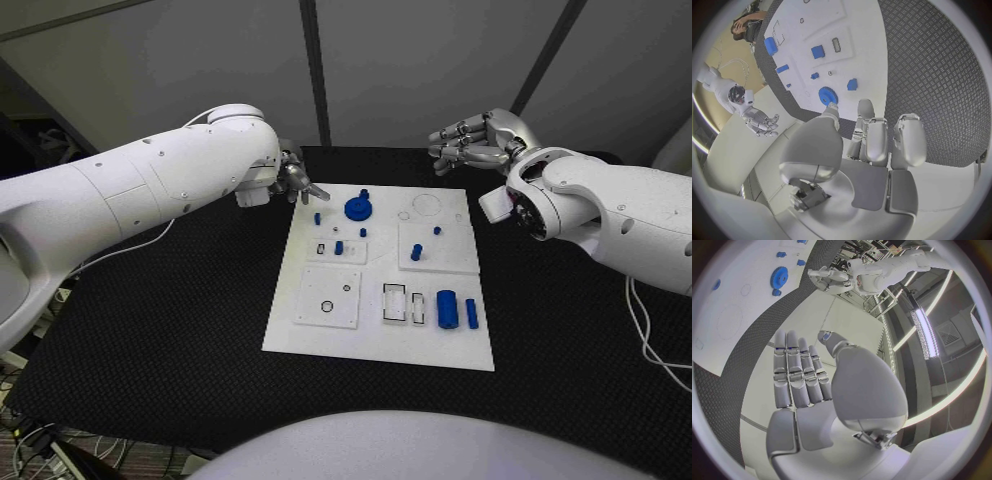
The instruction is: Assemble the parts on the task board
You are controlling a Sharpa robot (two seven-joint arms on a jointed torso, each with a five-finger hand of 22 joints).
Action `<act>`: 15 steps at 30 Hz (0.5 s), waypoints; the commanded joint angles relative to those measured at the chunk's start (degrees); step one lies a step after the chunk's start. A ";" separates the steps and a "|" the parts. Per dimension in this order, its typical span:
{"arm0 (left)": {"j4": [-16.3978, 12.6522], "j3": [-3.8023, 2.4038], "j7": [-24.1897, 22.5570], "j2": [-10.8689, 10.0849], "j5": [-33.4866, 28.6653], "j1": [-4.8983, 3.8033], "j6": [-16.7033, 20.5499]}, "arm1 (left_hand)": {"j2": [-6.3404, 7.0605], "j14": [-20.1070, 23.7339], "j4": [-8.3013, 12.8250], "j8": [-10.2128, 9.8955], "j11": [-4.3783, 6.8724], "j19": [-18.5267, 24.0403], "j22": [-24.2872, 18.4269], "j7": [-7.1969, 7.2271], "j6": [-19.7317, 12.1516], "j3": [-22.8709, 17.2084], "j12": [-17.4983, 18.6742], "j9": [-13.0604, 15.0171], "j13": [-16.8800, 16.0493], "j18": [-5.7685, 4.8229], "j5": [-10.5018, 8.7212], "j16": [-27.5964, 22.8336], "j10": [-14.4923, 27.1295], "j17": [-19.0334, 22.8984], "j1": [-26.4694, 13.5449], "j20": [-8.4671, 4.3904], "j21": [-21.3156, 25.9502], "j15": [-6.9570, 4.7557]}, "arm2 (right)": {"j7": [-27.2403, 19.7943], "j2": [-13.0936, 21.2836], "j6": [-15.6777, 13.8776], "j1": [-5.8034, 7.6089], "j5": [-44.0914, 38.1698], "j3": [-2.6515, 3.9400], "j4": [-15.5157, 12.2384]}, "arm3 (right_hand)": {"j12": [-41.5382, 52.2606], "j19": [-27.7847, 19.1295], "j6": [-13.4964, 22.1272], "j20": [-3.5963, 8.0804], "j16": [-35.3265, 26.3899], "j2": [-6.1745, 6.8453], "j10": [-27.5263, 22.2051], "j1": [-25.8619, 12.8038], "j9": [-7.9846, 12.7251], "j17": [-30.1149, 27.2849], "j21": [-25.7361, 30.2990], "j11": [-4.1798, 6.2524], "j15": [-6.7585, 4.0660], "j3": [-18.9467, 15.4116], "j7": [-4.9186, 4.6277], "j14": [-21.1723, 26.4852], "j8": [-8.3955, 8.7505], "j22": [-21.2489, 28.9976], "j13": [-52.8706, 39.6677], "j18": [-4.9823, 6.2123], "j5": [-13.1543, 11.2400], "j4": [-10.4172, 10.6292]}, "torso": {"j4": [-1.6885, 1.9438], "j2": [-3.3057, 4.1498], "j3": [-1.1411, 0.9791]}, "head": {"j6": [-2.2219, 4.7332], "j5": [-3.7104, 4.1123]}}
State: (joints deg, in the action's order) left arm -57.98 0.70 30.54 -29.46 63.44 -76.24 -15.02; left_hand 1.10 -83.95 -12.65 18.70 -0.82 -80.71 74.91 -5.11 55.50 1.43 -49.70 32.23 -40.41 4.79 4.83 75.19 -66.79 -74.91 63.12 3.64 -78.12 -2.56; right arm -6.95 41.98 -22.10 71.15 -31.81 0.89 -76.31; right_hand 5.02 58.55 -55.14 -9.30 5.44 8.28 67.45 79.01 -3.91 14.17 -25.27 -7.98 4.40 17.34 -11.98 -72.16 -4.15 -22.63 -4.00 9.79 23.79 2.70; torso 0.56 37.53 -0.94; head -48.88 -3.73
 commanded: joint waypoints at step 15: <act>1.35 0.36 -0.08 1.00 -0.18 0.58 -2.70 | -1.04 -2.60 0.38 0.76 0.29 -0.79 3.54 0.40 1.17 1.04 -0.81 -0.38 -0.30 -1.41 0.15 0.35 -0.79 -3.35 2.00 -0.12 -0.81 -0.38 | -0.11 -0.18 0.55 0.11 -0.05 0.04 -0.09 | -0.01 -0.36 0.40 0.02 -0.22 -0.12 -0.42 -0.59 -0.01 0.09 0.04 0.06 -0.03 0.01 -0.15 0.36 -0.22 -0.08 0.06 -0.06 0.17 0.13 | 0.01 -0.06 -0.05 | -0.26 0.06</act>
State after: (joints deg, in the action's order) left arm -56.69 1.06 30.54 -28.55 63.33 -75.60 -16.14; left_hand -0.07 -83.95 -12.25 19.16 -0.41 -80.98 74.91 -4.70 56.32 2.14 -50.32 31.90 -40.73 4.79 4.83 75.21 -67.20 -74.91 64.66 3.49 -78.78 -2.56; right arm -6.89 41.85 -22.00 71.15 -31.81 0.90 -76.28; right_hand 5.02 58.56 -55.14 -9.30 5.44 8.28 67.45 79.01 -3.91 14.20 -25.27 -7.98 4.40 17.34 -11.99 -72.16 -4.15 -22.63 -4.01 9.79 23.79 2.70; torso 0.55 37.47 -1.01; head -49.13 -3.69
